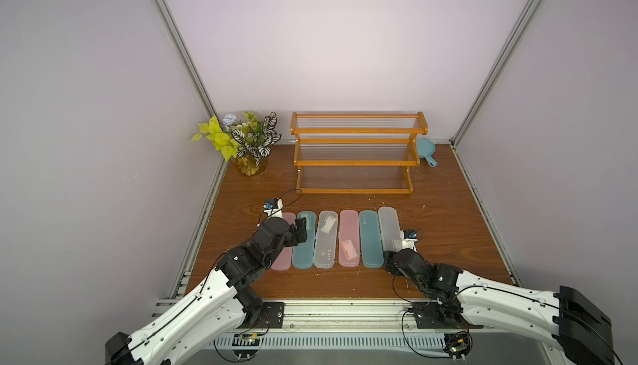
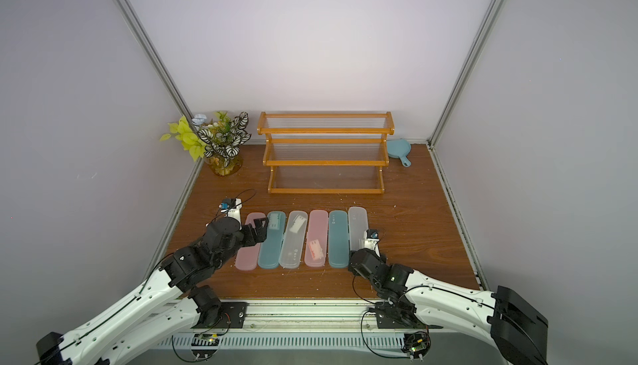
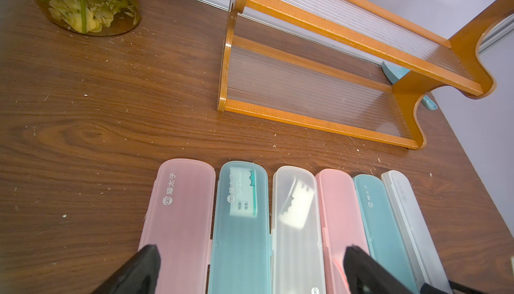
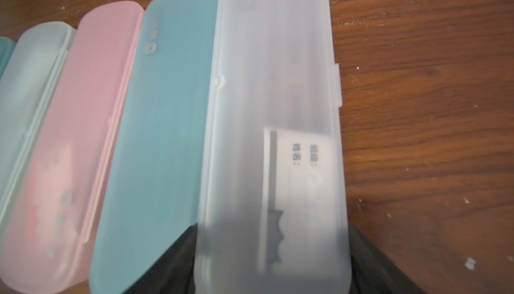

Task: Remove the pencil cases from the shelf
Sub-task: Place the pencil case at the center of the board.

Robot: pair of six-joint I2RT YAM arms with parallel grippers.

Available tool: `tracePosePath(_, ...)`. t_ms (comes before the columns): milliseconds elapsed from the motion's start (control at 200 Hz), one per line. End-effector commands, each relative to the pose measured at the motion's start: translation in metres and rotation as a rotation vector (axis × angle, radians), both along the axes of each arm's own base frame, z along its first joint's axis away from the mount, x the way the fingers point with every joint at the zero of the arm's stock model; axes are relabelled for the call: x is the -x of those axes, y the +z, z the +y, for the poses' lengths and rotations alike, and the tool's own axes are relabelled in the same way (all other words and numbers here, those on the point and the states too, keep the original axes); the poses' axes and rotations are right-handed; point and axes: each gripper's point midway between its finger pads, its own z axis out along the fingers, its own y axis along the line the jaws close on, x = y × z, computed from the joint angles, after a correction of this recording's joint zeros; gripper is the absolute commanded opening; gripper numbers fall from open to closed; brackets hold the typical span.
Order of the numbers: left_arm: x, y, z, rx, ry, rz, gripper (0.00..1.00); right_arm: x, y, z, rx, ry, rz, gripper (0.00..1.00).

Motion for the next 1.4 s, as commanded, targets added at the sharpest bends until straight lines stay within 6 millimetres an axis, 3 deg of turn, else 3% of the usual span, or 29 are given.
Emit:
tracePosePath(0, -0.001, -0.003, 0.009, -0.005, 0.041, -0.002, 0.97, 0.008, -0.007, -0.002, 0.009, -0.020, 0.050, 0.79)
tracePosePath(405, -0.002, -0.005, 0.009, -0.003, 0.043, -0.003, 0.97, 0.012, -0.001, -0.008, 0.031, -0.053, 0.056, 0.81)
tracePosePath(751, -0.004, -0.004, 0.007, -0.004, 0.041, -0.010, 0.97, 0.006, 0.016, -0.009, 0.005, -0.082, 0.018, 0.96)
tracePosePath(946, -0.007, 0.003, 0.005, -0.017, 0.026, -0.035, 0.97, -0.004, 0.044, -0.006, -0.012, -0.093, -0.048, 0.99)
tracePosePath(1146, -0.016, 0.023, 0.009, -0.104, 0.017, -0.123, 0.98, -0.025, 0.087, -0.004, 0.016, -0.101, -0.173, 0.99)
tracePosePath(1276, -0.029, 0.041, 0.021, -0.216, 0.065, -0.182, 0.98, -0.046, 0.110, -0.006, 0.052, -0.090, -0.224, 0.99)
tracePosePath(1396, -0.052, 0.043, 0.029, -0.251, 0.060, -0.160, 0.98, -0.071, 0.122, -0.019, 0.047, -0.115, -0.238, 0.99)
